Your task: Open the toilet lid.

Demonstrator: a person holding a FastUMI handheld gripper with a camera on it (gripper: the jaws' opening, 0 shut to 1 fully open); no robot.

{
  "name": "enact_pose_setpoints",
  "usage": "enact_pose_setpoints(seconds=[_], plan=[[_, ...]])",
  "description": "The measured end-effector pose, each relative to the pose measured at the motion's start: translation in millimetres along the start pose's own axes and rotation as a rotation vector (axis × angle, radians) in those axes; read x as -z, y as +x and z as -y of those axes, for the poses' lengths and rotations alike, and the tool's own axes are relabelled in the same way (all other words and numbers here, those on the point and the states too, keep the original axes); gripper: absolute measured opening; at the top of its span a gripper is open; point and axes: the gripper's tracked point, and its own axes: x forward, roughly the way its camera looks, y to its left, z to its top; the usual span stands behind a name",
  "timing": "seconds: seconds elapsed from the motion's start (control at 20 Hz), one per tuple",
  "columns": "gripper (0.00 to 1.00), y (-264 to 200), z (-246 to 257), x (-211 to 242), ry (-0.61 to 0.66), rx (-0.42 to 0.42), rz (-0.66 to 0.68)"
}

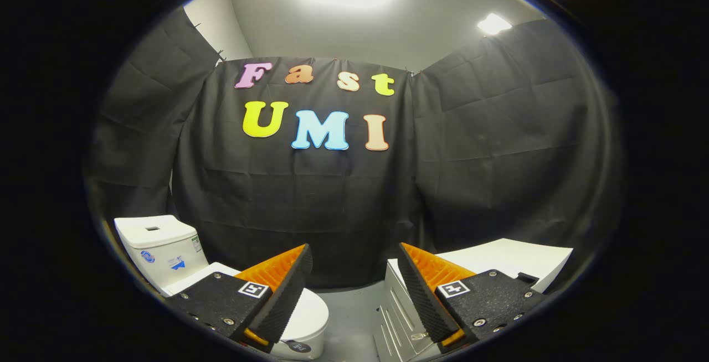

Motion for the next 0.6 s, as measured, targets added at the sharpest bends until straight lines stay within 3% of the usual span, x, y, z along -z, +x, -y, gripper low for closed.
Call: enact_pose_setpoints(seconds=[0.4,0.6], plan=[[0.95,0.8,-5.0,-16.7,0.001,-0.001,0.027],[0.95,-2.9,-18.6,-30.2,0.064,-0.002,0.062]])
